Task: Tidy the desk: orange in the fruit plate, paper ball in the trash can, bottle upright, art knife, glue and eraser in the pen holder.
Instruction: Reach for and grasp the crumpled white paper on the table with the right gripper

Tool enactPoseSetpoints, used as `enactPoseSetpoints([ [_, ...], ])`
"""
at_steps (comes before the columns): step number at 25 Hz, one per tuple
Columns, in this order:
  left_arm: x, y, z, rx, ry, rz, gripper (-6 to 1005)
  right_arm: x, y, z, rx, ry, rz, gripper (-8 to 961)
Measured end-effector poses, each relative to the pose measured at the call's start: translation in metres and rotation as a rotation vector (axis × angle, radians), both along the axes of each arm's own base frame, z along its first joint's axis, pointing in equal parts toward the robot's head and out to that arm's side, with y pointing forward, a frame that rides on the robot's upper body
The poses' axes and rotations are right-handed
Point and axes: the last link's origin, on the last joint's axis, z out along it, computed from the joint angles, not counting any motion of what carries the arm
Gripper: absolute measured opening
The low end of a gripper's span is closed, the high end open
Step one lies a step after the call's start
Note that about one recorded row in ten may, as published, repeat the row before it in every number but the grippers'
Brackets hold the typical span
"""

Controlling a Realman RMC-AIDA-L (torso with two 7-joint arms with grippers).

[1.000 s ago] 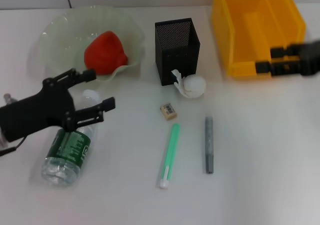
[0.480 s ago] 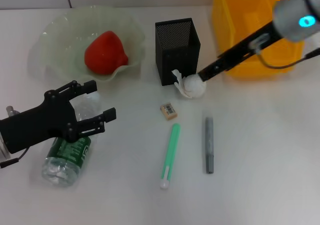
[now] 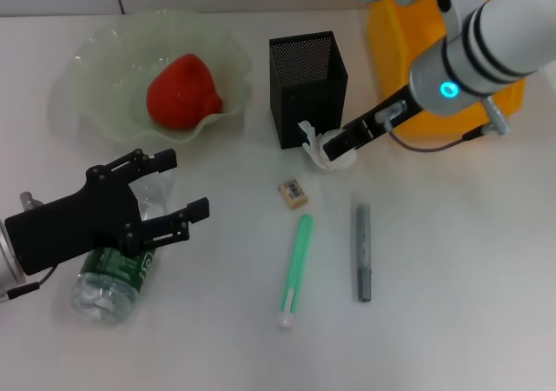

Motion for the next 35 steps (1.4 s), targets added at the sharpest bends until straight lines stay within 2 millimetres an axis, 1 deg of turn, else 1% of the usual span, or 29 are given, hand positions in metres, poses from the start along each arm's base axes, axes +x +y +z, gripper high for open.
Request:
enactPoseSetpoints([
  [2,0.000,0.000,0.000,0.000,0.000,0.000,858,0.005,0.001,-0.005,0.007,-0.001,-0.004,767],
  [8,0.000,-0.001,-0.002,-0.005,-0.005,-0.001,858,0.012,0.005,-0.010,0.024,-0.001,-0.009,746],
  [20,0.002,-0.001,-0.004,-0.013,-0.003,-0.007,858,0.011,0.008,-0.021,0.028,0.036,0.012,705],
  [28,0.002,-0.001,-0.005,-0.014,-0.004,-0.004,858,0.018,0.010,-0.036,-0.001,-0.009,0.002,677],
  [35,0.000,-0.003,-0.008,-0.003,-0.004,-0.012,858,0.022,0.011,-0.038,0.000,-0.004,-0.009,641],
])
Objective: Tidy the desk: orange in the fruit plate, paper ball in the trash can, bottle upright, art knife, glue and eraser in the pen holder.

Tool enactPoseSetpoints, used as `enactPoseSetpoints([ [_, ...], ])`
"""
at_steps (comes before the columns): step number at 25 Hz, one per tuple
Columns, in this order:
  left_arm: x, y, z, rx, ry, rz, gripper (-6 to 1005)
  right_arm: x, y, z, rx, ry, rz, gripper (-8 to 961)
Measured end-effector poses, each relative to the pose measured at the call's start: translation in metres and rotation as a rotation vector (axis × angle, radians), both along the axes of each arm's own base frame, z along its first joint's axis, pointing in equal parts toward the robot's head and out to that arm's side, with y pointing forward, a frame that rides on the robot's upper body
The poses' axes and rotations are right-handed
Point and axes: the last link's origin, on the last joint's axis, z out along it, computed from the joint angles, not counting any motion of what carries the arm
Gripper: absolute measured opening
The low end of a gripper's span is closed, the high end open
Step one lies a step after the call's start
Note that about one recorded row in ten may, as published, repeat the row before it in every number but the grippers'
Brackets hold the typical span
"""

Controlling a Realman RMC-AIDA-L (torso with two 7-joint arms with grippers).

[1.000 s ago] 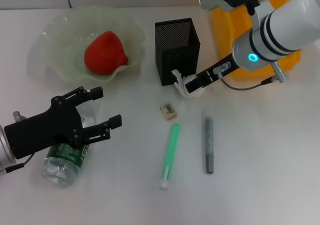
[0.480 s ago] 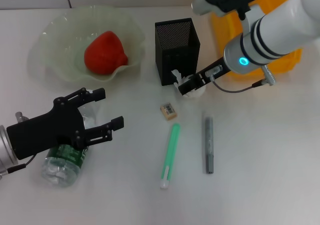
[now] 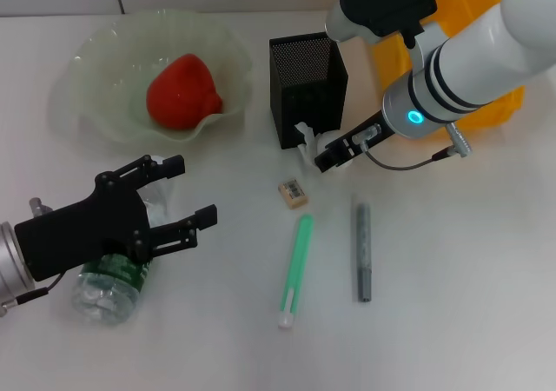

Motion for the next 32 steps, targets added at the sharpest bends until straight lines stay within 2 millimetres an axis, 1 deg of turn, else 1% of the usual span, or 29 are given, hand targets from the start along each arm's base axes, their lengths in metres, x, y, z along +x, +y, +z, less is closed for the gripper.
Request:
enactPoseSetpoints([
  [6,-0.001,0.000,0.000,0.000,-0.003,0.006,857,-0.003,-0.001,0.000,-0.004,0.008,0.005,554],
  [10,-0.001,0.000,0.000,0.001,-0.005,0.006,857,-0.006,-0.006,0.003,-0.009,0.023,0.011,496],
  [13,-0.001,0.000,0.000,0.000,-0.005,0.005,857,-0.008,-0.012,0.010,-0.016,0.038,0.011,495],
  [15,0.000,0.000,0.000,0.000,-0.007,0.002,857,-0.012,-0.018,0.016,-0.026,0.048,0.016,495],
  [16,0.000,0.000,0.001,0.000,-0.007,0.002,857,-0.017,-0.026,0.023,-0.031,0.060,0.033,497],
  [18,0.001,0.001,0.000,-0.001,-0.007,-0.001,857,-0.020,-0.029,0.027,-0.031,0.067,0.042,500],
  [20,0.001,0.001,0.001,0.000,-0.006,-0.004,857,-0.024,-0.034,0.039,-0.017,0.072,0.054,503],
  [25,0.004,0.005,0.001,0.000,-0.007,-0.016,857,-0.030,-0.041,0.079,0.046,0.041,0.069,511],
  [29,0.005,0.005,0.000,-0.003,-0.007,-0.019,857,-0.033,-0.044,0.117,0.151,0.027,0.090,517],
  [32,0.005,0.005,0.000,-0.003,-0.007,-0.020,857,-0.029,-0.041,0.147,0.247,0.013,0.090,521],
])
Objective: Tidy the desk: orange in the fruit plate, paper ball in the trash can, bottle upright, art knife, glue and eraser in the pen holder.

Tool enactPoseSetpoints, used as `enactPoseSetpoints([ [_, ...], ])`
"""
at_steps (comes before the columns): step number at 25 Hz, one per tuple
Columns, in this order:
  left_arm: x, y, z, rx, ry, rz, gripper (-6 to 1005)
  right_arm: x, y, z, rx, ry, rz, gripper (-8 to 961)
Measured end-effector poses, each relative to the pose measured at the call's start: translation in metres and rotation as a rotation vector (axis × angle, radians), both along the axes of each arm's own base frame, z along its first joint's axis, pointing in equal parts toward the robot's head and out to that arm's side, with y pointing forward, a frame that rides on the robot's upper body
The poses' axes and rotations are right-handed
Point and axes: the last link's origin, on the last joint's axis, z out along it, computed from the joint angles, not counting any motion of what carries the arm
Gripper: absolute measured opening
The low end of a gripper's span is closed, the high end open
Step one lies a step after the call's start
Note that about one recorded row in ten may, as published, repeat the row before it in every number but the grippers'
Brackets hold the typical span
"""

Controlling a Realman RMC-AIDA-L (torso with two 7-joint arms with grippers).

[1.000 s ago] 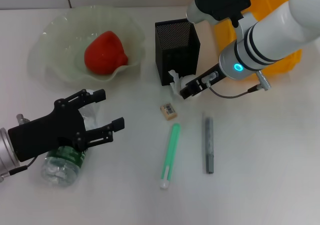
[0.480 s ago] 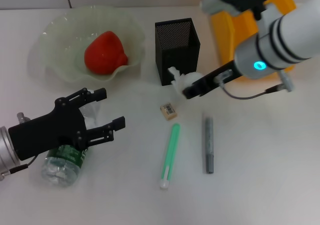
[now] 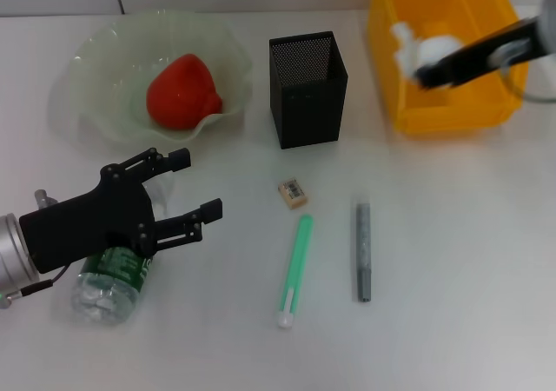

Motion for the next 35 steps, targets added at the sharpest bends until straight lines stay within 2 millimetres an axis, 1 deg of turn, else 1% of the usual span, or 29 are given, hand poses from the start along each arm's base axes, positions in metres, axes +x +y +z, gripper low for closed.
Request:
enactPoseSetpoints([
  [4,0.000,0.000,0.000,0.000,-0.002,0.001,857,0.016,0.014,0.038,0.133,0.010,0.000,528],
  [7,0.000,0.000,-0.001,0.000,-0.002,0.002,857,0.033,0.032,0.053,0.201,0.019,0.009,532],
  [10,0.000,0.000,-0.001,-0.002,-0.002,0.001,857,0.052,0.055,0.053,0.216,0.010,0.026,537],
  [13,0.000,0.000,-0.001,-0.004,-0.001,0.000,857,0.063,0.067,0.044,0.181,0.039,0.047,542],
  [14,0.001,0.000,-0.001,-0.004,-0.002,-0.001,856,0.065,0.072,0.041,0.153,0.080,0.058,543],
  [19,0.001,0.000,-0.001,-0.004,-0.005,-0.001,856,0.064,0.072,0.042,0.137,0.131,0.088,551],
  [23,0.002,0.001,0.001,0.008,-0.013,-0.002,856,0.065,0.068,0.046,0.145,0.122,0.110,695],
  [25,0.004,0.002,0.002,0.009,-0.019,-0.009,856,0.065,0.064,0.047,0.141,0.128,0.135,770],
  [27,0.008,0.000,0.004,-0.002,-0.041,-0.035,856,0.062,0.055,0.048,0.145,0.167,0.198,847],
  [28,0.011,-0.001,0.006,-0.004,-0.057,-0.048,856,0.061,0.046,0.048,0.149,0.194,0.249,847],
  [30,0.017,-0.002,0.012,-0.008,-0.100,-0.076,856,0.062,0.025,0.047,0.143,0.250,0.352,847],
  [32,0.021,-0.001,0.020,-0.011,-0.139,-0.062,856,0.066,-0.001,0.038,0.118,0.323,0.459,847],
  [34,0.022,0.001,0.029,-0.026,-0.151,-0.014,856,0.075,-0.031,0.026,0.097,0.386,0.574,848],
  [35,0.023,0.004,0.033,-0.046,-0.149,0.027,841,0.082,-0.042,0.022,0.092,0.399,0.604,848],
])
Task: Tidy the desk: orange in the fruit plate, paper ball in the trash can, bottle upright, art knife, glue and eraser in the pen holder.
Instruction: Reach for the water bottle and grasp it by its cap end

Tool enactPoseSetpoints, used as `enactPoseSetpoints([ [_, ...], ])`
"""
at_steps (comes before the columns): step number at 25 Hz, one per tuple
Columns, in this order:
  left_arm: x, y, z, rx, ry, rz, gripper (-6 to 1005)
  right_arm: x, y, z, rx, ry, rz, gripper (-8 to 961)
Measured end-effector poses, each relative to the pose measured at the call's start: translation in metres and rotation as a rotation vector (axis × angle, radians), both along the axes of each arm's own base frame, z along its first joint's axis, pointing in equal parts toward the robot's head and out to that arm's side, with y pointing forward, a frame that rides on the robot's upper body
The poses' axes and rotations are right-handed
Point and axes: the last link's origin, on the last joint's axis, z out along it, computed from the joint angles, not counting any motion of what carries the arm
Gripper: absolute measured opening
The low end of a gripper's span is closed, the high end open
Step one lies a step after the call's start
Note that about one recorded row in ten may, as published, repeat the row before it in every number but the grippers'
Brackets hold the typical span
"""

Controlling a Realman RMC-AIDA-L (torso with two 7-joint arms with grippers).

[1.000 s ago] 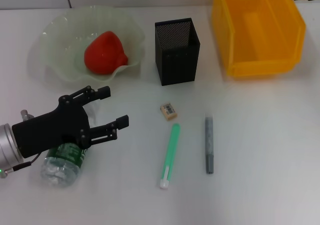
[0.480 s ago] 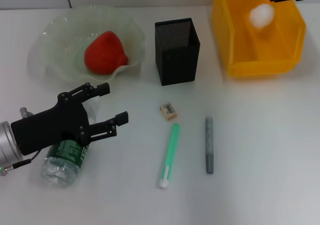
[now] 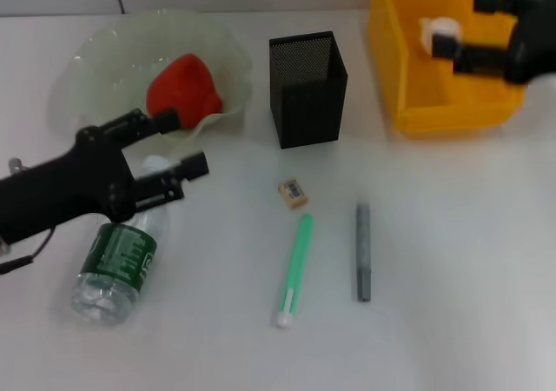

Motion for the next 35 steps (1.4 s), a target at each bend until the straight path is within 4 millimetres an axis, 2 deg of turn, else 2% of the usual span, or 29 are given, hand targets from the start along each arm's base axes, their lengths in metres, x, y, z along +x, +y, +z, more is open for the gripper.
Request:
enactPoseSetpoints([
  [3,0.005,0.008,0.007,-0.048,0.047,0.101,796,0.028,-0.033,-0.016,-0.017,0.036,0.060,848],
  [8,0.021,0.007,0.012,-0.022,0.190,0.186,720,0.066,-0.068,-0.045,-0.059,0.200,0.077,847],
  [11,0.049,0.007,0.020,0.039,0.298,0.299,707,0.072,-0.072,-0.048,-0.061,0.232,0.072,847],
  [13,0.049,0.007,0.020,0.039,0.298,0.299,708,0.079,-0.074,-0.051,-0.061,0.258,0.049,847],
  [14,0.057,0.007,0.025,0.016,0.353,0.384,709,0.079,-0.074,-0.051,-0.061,0.258,0.049,847],
  [18,0.066,0.006,0.020,-0.009,0.467,0.477,711,0.083,-0.076,-0.060,-0.074,0.265,0.060,846],
  [19,0.077,0.007,0.005,-0.016,0.567,0.530,711,0.083,-0.076,-0.060,-0.074,0.265,0.060,846],
  [22,0.081,0.013,-0.004,-0.017,0.632,0.603,712,0.082,-0.087,-0.074,-0.185,0.187,0.146,846],
  [26,0.083,0.022,-0.018,-0.039,0.706,0.627,713,0.083,-0.092,-0.082,-0.269,0.125,0.177,846],
  [30,0.083,0.025,-0.019,-0.045,0.705,0.630,715,0.086,-0.094,-0.088,-0.315,0.096,0.168,846],
  [35,0.071,0.035,-0.017,-0.032,0.699,0.674,714,0.089,-0.095,-0.093,-0.332,0.097,0.150,845],
])
